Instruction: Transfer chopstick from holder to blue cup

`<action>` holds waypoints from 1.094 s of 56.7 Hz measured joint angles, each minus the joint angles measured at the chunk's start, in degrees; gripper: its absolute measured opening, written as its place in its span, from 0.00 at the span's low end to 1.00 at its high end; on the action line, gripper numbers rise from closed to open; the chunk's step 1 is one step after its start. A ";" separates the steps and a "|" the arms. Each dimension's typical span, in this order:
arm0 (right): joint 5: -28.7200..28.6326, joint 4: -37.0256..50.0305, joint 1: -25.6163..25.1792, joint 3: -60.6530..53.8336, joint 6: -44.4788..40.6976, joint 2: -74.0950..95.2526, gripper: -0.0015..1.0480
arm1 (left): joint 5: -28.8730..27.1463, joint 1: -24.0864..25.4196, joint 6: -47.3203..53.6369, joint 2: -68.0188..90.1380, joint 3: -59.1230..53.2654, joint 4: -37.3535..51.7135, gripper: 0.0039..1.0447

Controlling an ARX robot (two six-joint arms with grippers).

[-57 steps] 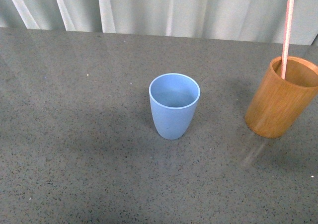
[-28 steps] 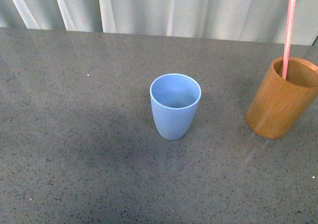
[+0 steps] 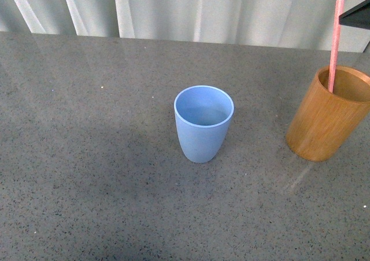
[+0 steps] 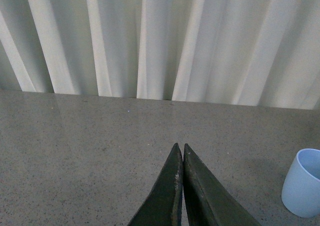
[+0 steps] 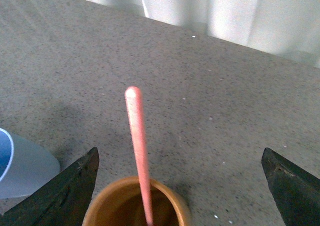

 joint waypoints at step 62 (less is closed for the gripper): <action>-2.34 2.05 2.64 6.23 7.61 1.29 0.03 | 0.00 0.00 0.00 0.00 0.00 -0.02 0.03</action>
